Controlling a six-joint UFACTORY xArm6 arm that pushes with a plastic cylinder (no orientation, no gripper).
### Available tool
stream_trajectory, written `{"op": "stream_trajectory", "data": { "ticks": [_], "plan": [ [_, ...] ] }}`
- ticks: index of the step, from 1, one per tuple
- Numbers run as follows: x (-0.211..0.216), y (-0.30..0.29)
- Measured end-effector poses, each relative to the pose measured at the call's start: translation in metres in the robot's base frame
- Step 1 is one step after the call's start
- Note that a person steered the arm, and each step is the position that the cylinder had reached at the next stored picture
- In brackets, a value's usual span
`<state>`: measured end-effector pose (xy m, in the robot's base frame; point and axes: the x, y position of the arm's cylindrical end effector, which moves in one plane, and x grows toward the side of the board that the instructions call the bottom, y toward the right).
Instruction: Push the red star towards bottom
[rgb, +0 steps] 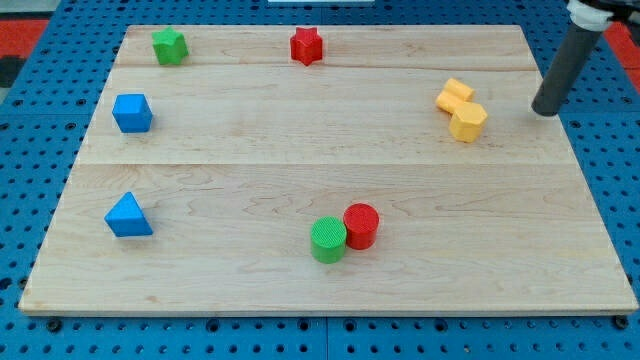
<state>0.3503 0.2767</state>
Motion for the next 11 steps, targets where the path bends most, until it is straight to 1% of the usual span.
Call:
{"op": "stream_trajectory", "data": {
  "ticks": [1,3,4,5,7,8,9,10,11],
  "plan": [
    [-0.035,-0.001],
    [-0.049,-0.004],
    [-0.069,-0.023],
    [-0.105,-0.050],
    [-0.102,-0.117],
    [-0.082,-0.156],
    [-0.129,-0.192],
    [-0.147,-0.262],
    [-0.147,-0.314]
  ]
}}
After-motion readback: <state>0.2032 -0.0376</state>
